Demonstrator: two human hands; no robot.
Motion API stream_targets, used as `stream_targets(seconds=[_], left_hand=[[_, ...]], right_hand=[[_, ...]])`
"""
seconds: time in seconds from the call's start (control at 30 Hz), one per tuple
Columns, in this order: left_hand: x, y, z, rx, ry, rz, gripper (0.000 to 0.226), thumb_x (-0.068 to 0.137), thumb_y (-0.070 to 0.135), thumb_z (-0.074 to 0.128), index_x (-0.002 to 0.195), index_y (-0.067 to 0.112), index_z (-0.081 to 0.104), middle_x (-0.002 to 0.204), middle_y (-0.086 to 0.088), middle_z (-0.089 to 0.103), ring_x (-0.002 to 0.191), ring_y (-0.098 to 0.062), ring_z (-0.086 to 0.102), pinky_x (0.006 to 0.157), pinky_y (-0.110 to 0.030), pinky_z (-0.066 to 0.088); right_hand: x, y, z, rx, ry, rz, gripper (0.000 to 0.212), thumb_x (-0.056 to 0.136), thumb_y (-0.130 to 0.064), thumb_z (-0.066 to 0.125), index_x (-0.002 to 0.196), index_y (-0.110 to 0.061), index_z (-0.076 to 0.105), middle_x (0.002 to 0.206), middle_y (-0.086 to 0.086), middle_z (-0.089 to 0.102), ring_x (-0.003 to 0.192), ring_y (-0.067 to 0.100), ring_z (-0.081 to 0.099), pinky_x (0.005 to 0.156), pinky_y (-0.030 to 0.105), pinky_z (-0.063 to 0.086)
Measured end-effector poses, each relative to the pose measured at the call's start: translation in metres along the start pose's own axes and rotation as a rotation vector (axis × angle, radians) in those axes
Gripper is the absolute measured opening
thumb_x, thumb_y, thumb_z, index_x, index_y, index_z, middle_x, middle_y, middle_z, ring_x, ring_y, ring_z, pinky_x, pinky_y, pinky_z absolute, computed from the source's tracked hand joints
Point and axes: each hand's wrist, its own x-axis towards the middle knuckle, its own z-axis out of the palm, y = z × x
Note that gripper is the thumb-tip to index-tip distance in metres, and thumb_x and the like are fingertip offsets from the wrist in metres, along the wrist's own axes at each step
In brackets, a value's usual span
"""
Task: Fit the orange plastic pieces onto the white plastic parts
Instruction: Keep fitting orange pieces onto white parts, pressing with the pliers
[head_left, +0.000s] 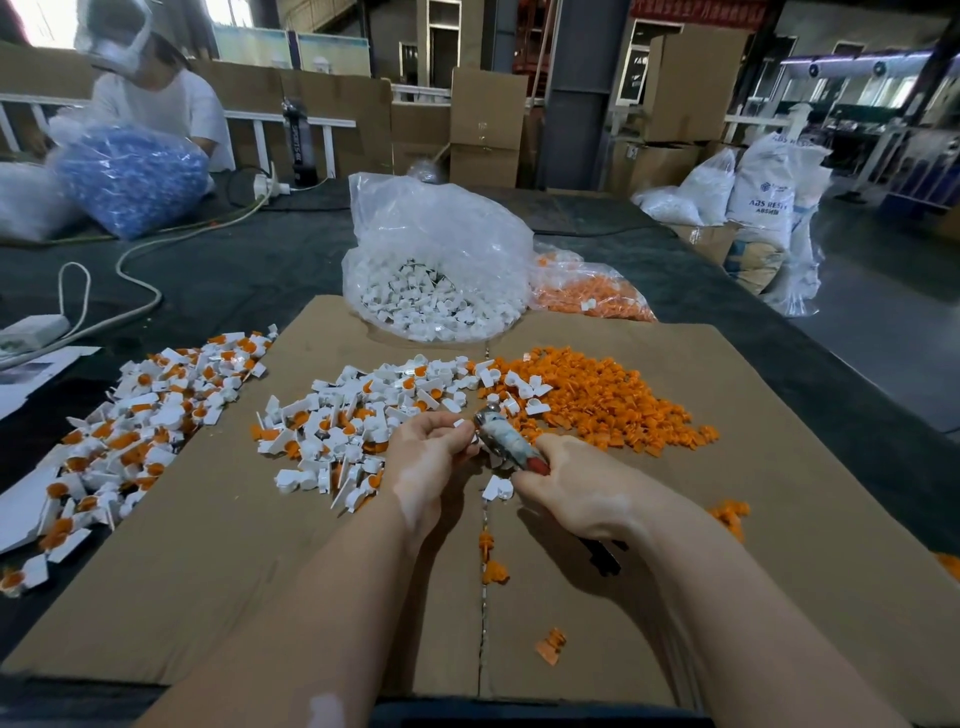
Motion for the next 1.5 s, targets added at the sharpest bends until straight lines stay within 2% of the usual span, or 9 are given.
stream_targets(seconds=[0.23, 0.47, 0.63, 0.87, 1.0, 1.1, 1.2, 1.3, 1.5], left_hand=[[-0.003, 0.002, 0.002, 0.028, -0.001, 0.014, 0.016, 0.089, -0.001, 0.055, 0.105, -0.001, 0.055, 0.073, -0.010, 0.058, 0.063, -0.013, 0.058, 0.063, -0.028, 0.053], [-0.006, -0.001, 0.000, 0.041, 0.004, 0.073, 0.017, 0.090, 0.003, 0.055, 0.106, -0.002, 0.055, 0.073, -0.010, 0.061, 0.062, -0.013, 0.059, 0.058, -0.026, 0.053], [-0.005, -0.010, -0.004, 0.328, 0.025, 0.265, 0.010, 0.090, 0.011, 0.059, 0.098, 0.012, 0.063, 0.084, -0.009, 0.066, 0.082, -0.022, 0.064, 0.077, -0.033, 0.054], [-0.004, -0.015, -0.006, 0.596, 0.039, 0.415, 0.025, 0.095, 0.016, 0.051, 0.113, 0.022, 0.066, 0.112, 0.009, 0.058, 0.103, 0.002, 0.047, 0.069, 0.011, 0.027], [-0.004, -0.016, -0.006, 0.572, 0.031, 0.409, 0.026, 0.096, 0.015, 0.048, 0.113, 0.024, 0.066, 0.115, 0.009, 0.058, 0.104, 0.003, 0.046, 0.075, 0.005, 0.029], [-0.005, -0.016, -0.005, 0.534, 0.031, 0.408, 0.026, 0.094, 0.013, 0.051, 0.113, 0.024, 0.066, 0.109, 0.014, 0.058, 0.095, 0.009, 0.050, 0.075, 0.006, 0.030], [-0.006, -0.016, -0.005, 0.498, 0.023, 0.416, 0.027, 0.092, 0.012, 0.055, 0.111, 0.028, 0.064, 0.091, 0.018, 0.058, 0.083, 0.011, 0.053, 0.067, 0.008, 0.033], [-0.005, -0.017, -0.006, 0.470, 0.025, 0.396, 0.025, 0.090, 0.013, 0.059, 0.113, 0.021, 0.065, 0.088, 0.005, 0.064, 0.085, -0.002, 0.058, 0.072, -0.002, 0.042], [-0.007, -0.015, -0.006, 0.450, -0.041, 0.350, 0.023, 0.088, 0.013, 0.061, 0.107, 0.025, 0.067, 0.097, -0.001, 0.069, 0.096, -0.013, 0.063, 0.086, -0.022, 0.047]], right_hand=[[0.004, 0.004, 0.010, 0.007, 0.078, -0.001, 0.011, 0.095, -0.031, 0.048, 0.092, -0.023, 0.042, 0.080, -0.008, 0.041, 0.069, 0.009, 0.043, 0.057, 0.023, 0.033], [0.002, 0.016, 0.017, 0.178, 0.232, 0.057, 0.035, 0.081, -0.054, 0.059, 0.088, -0.022, 0.046, 0.084, -0.009, 0.046, 0.074, 0.010, 0.047, 0.060, 0.027, 0.037], [0.008, 0.035, 0.014, -0.071, 0.517, 0.171, 0.052, 0.078, -0.061, 0.058, 0.106, -0.019, 0.046, 0.104, 0.001, 0.049, 0.102, 0.021, 0.048, 0.084, 0.035, 0.043], [0.019, 0.061, 0.024, -0.374, 0.671, 0.287, 0.062, 0.079, -0.067, 0.048, 0.113, -0.015, 0.045, 0.119, 0.008, 0.049, 0.113, 0.025, 0.044, 0.090, 0.035, 0.037], [0.023, 0.067, 0.030, -0.466, 0.713, 0.300, 0.066, 0.079, -0.072, 0.039, 0.110, -0.015, 0.046, 0.115, 0.007, 0.051, 0.108, 0.024, 0.047, 0.086, 0.034, 0.039], [0.023, 0.065, 0.034, -0.557, 0.692, 0.333, 0.071, 0.079, -0.074, 0.034, 0.112, -0.014, 0.050, 0.119, 0.010, 0.051, 0.112, 0.028, 0.043, 0.101, 0.044, 0.027], [0.024, 0.054, 0.035, -0.459, 0.833, 0.102, 0.048, 0.083, -0.046, 0.062, 0.113, -0.008, 0.059, 0.115, 0.015, 0.056, 0.110, 0.034, 0.049, 0.102, 0.052, 0.028], [0.026, 0.034, 0.045, -0.167, 0.800, -0.279, 0.024, 0.083, -0.011, 0.067, 0.107, -0.006, 0.066, 0.101, 0.010, 0.064, 0.099, 0.027, 0.058, 0.087, 0.037, 0.046], [0.028, 0.022, 0.056, 0.140, 0.746, -0.418, 0.012, 0.082, -0.004, 0.067, 0.092, -0.008, 0.071, 0.088, 0.004, 0.069, 0.086, 0.018, 0.061, 0.077, 0.029, 0.050]])
